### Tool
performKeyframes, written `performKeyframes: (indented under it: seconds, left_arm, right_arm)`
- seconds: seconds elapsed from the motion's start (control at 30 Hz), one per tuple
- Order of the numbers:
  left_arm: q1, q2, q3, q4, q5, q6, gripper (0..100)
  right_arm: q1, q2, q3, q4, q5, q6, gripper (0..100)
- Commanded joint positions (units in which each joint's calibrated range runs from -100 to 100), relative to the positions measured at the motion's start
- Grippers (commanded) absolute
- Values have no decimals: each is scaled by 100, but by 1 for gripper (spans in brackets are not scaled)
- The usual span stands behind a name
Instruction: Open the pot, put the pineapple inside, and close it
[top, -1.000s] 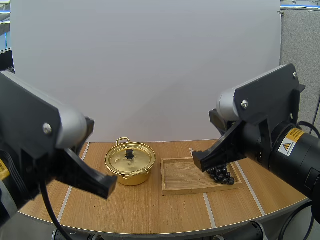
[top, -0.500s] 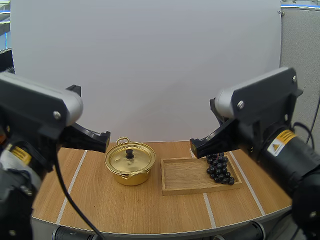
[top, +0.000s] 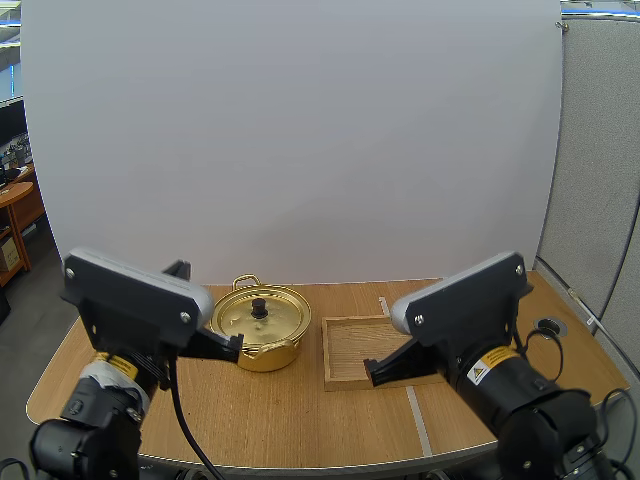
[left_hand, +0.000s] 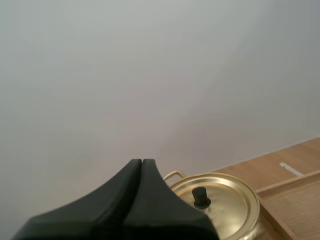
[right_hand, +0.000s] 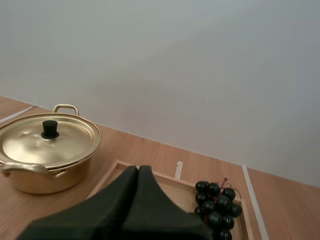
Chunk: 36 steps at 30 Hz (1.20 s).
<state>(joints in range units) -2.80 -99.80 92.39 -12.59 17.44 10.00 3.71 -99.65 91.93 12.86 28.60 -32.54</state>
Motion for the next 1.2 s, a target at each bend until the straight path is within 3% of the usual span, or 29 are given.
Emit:
performKeyframes:
  seconds: [0.0,0.2,0.57,1.17]
  left_arm:
    - [-18,-20,302,48,-197,-66,0]
    - [-18,-20,761,-42,-459,-404,0]
    - [27,-20,761,12,1100,-1105,0]
    - [111,-20,761,96,1311,-1302,0]
  right_arm:
    - [-194,-35,315,328,-303,7,0]
    - [-351,-35,807,350,-1096,-18,0]
    - [-386,-35,807,266,338,-18,0]
    - [-386,-35,807,266,456,12,0]
